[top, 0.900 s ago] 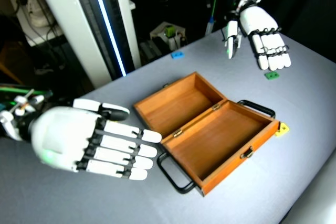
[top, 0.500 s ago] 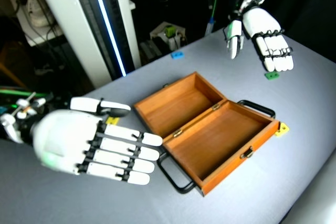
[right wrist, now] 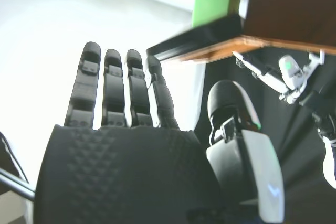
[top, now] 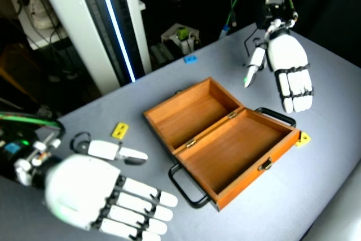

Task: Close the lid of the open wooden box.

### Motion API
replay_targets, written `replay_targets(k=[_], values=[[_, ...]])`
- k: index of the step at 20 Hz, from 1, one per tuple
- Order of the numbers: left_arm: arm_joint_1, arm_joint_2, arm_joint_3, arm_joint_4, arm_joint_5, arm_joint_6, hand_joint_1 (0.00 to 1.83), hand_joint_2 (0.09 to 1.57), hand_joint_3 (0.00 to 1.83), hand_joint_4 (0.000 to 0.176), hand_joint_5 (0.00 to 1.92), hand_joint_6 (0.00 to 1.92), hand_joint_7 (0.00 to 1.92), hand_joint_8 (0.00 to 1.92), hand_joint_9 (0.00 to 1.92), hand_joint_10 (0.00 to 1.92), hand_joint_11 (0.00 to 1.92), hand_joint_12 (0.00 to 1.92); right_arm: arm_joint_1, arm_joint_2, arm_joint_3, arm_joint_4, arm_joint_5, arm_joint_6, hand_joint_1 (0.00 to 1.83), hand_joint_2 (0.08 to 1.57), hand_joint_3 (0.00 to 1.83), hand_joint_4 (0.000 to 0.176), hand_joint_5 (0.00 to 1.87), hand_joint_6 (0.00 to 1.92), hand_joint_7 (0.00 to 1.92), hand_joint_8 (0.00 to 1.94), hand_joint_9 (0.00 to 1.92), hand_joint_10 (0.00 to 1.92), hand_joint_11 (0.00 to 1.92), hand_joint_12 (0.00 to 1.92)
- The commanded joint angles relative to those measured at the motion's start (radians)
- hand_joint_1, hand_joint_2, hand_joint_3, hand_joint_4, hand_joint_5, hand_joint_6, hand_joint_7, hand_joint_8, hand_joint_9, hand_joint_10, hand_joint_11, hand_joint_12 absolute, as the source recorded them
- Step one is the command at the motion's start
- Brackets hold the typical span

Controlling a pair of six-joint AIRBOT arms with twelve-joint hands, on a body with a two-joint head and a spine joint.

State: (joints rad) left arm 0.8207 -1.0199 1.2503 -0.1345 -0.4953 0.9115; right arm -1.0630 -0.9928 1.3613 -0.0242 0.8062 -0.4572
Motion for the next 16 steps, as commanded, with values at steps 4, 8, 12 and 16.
replay_targets(k=[4,8,12,16], values=[[-0.062,-0.061,0.065,0.107,0.012,-0.094,0.0,1.17,0.0,0.0,0.02,0.01,0.03,0.01,0.01,0.0,0.0,0.0,0.04,-0.024,0.027,-0.014,0.044,0.024,0.0,1.46,0.01,0.0,0.14,0.01,0.13,0.0,0.08,0.0,0.11,0.02],[-0.104,-0.087,0.075,0.172,0.052,-0.094,0.0,1.2,0.01,0.0,0.0,0.0,0.0,0.0,0.0,0.0,0.0,0.0,0.049,-0.041,0.035,-0.038,0.037,0.039,0.0,1.42,0.0,0.0,0.14,0.01,0.14,0.0,0.08,0.0,0.11,0.02],[-0.107,-0.072,0.047,0.189,0.021,-0.096,0.0,1.21,0.01,0.0,0.0,0.0,0.01,0.0,0.01,0.0,0.0,0.0,0.057,-0.043,0.03,-0.068,0.047,0.057,0.0,1.41,0.0,0.0,0.13,0.0,0.13,0.0,0.08,0.0,0.11,0.02],[-0.099,-0.021,-0.009,0.189,-0.058,-0.097,0.0,1.16,0.0,0.03,0.0,0.0,0.0,0.0,0.01,0.0,0.0,0.0,0.057,-0.034,0.017,-0.095,0.113,0.114,0.0,1.39,0.0,0.0,0.13,0.0,0.12,0.0,0.07,0.0,0.09,0.01]])
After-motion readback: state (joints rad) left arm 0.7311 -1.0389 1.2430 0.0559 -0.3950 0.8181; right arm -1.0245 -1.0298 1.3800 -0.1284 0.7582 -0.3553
